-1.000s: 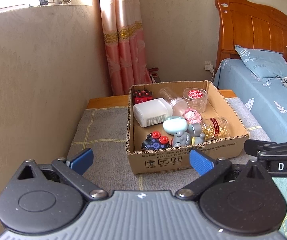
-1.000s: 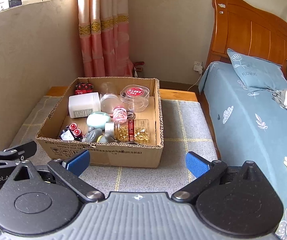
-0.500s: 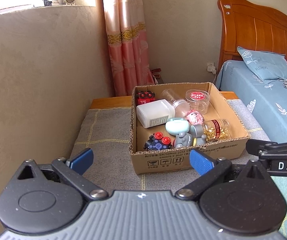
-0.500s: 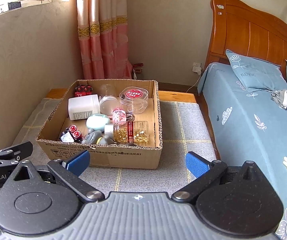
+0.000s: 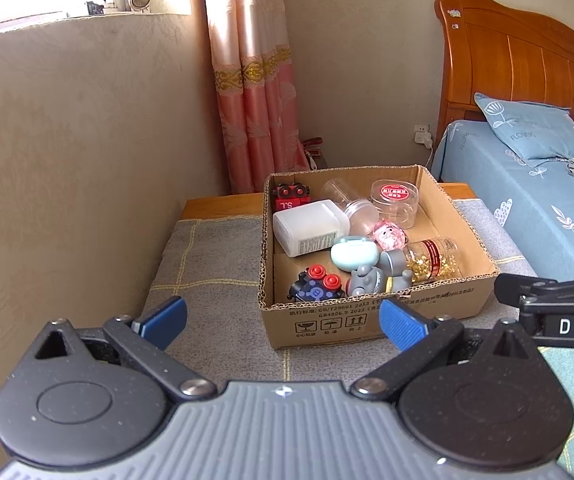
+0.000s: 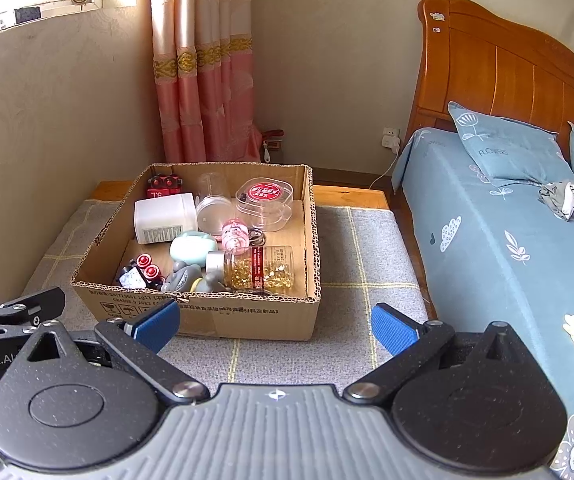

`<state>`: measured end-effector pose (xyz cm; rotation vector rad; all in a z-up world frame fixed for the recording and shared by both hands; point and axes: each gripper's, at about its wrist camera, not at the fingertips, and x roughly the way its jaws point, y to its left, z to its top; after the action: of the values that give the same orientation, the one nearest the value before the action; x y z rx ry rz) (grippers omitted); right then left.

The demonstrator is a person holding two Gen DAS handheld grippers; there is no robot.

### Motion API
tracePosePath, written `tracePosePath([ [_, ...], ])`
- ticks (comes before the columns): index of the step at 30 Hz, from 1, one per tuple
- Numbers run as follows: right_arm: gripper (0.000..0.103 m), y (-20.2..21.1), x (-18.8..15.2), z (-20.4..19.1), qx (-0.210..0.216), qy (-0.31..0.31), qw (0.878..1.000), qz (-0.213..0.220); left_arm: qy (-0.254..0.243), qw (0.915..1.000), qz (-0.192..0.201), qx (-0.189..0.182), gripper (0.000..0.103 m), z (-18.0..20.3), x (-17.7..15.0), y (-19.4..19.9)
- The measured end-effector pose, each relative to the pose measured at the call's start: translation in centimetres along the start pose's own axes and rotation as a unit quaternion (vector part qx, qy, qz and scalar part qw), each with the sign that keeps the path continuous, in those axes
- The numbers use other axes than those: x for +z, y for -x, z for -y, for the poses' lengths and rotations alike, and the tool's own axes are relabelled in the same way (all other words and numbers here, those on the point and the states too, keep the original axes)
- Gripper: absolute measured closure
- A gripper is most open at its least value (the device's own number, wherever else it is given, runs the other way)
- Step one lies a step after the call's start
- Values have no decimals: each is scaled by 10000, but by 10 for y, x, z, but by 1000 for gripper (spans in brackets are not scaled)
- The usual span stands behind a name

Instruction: Organize rigid objects

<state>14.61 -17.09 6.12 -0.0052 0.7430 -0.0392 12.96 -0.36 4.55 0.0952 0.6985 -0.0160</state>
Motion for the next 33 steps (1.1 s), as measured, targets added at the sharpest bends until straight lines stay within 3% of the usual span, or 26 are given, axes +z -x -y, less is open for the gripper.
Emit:
tracePosePath([
  [33,0,4,-2,1,-11,-16,10000,40,-160,9998,9,141,1,8,1,5],
])
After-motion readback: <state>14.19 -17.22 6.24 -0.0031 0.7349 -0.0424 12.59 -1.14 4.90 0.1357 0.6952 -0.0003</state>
